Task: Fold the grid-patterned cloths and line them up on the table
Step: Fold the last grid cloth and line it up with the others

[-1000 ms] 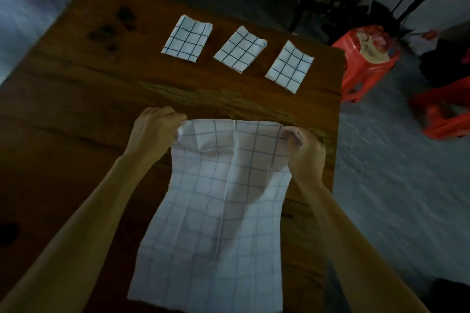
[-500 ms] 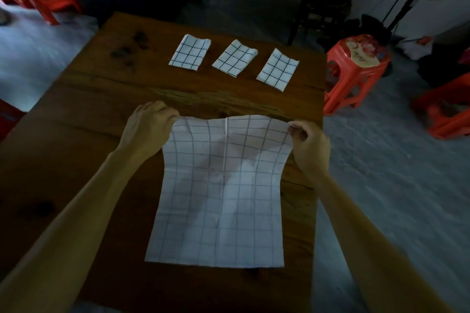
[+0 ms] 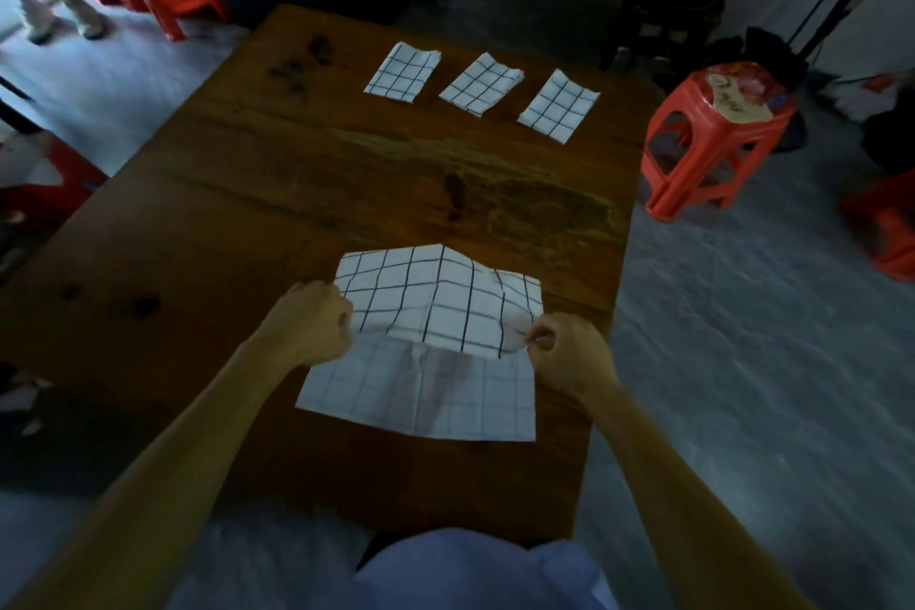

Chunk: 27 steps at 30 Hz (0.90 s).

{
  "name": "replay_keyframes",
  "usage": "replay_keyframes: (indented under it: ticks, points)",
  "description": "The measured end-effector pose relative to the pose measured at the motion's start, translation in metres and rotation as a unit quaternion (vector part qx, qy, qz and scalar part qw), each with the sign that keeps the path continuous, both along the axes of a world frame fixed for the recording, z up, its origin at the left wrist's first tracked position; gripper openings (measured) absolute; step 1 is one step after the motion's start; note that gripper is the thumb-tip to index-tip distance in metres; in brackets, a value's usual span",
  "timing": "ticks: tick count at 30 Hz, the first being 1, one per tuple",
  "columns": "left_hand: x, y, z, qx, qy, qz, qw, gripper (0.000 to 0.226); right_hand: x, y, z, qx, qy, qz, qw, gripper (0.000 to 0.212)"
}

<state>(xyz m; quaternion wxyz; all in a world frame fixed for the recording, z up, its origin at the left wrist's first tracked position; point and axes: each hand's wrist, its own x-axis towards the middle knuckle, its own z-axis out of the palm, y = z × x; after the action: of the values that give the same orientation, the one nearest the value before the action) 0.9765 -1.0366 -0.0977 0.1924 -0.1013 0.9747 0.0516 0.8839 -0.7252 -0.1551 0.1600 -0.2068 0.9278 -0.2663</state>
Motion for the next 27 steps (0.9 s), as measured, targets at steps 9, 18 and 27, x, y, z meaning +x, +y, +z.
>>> replay_keyframes:
  ticks: [9,18,27]
  points:
    - [0.034,0.028,-0.018,-0.067,-0.33,-0.017,0.941,0.02,0.027,0.005,-0.005,0.158,-0.222,0.162,0.949,0.036]
    - [-0.03,-0.02,-0.034,0.068,0.041,0.028,0.996,0.055,-0.009,-0.043,-0.008,0.04,-0.098,0.006,0.994,0.015]
    - [-0.024,-0.037,-0.112,0.077,-0.1,-0.087,0.988,0.111,-0.017,-0.078,-0.04,0.03,-0.048,-0.122,0.991,0.061]
